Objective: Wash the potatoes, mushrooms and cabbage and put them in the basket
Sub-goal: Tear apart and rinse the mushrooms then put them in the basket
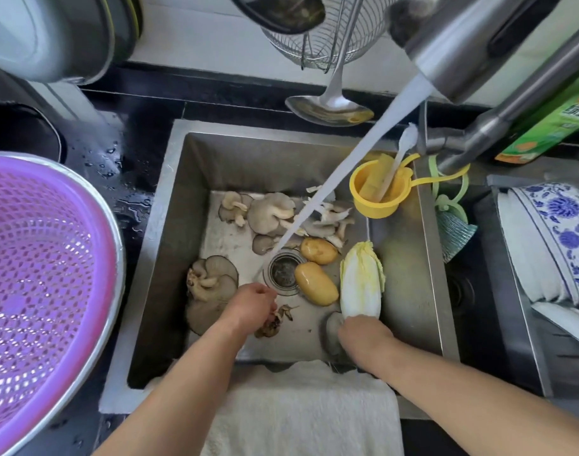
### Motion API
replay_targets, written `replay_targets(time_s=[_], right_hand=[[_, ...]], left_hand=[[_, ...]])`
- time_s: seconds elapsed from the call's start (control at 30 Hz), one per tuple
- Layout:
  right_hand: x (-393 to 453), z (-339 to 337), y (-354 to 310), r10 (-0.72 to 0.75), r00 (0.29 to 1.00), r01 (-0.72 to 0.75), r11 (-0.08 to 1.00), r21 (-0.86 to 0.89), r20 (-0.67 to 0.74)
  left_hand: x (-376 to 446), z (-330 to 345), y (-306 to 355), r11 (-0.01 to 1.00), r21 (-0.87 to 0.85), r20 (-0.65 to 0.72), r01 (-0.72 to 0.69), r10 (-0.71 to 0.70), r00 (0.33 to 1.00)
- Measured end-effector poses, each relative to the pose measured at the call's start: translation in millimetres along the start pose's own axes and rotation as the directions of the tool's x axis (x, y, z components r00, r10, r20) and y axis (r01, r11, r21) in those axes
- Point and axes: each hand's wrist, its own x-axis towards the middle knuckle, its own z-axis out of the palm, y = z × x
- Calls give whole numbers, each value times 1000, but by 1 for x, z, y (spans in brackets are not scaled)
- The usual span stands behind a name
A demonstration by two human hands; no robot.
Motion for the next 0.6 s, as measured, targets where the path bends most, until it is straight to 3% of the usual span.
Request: replay_targets(time_s=[0.3, 0.6], right_hand=[[-3, -10, -9, -155, 975, 129, 978, -163, -162], [0, -20, -12, -93, 944, 84, 996, -41, -316]], left_hand=[[4, -2, -3, 1000, 10, -35, -12, 12, 999], [6, -3, -4, 998, -53, -65, -25, 21, 998]])
